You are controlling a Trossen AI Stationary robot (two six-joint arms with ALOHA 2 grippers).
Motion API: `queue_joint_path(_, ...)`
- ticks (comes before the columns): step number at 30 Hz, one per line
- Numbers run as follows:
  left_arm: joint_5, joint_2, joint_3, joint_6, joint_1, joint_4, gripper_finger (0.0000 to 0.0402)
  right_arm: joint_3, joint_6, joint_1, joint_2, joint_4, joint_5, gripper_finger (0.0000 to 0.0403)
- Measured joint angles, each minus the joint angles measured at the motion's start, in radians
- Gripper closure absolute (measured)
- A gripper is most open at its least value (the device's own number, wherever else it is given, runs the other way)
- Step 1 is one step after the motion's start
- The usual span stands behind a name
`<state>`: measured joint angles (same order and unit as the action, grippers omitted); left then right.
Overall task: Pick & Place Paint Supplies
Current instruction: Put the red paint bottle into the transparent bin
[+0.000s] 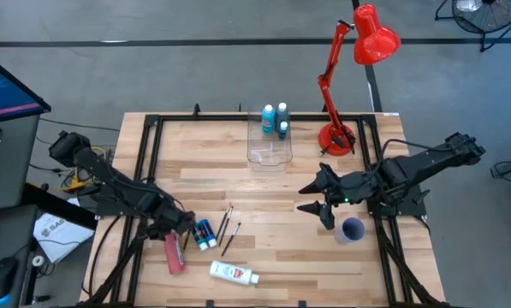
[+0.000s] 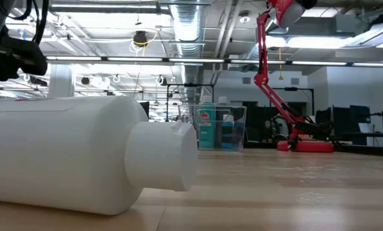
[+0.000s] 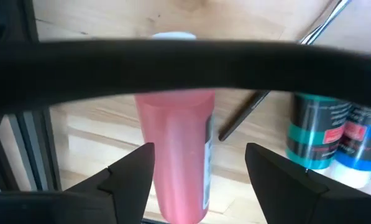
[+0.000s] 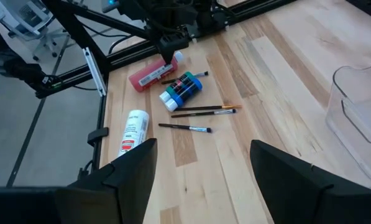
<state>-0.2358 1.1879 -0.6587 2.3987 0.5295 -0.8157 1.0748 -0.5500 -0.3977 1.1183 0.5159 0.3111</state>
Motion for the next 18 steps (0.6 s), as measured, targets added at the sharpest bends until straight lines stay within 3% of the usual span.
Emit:
queue_joint_path(10,-0.005,0.001,0.001,-0.007,0.016,0.012,0.0123,0.0,0.003,0.0,0.0,0.0,0.0,0.0153)
queue_joint_path(18,-0.006,0.001,0.001,0.008,0.095,0.066,0.0114,0.0,0.003,0.0,0.0,0.0,0.0,0.0153)
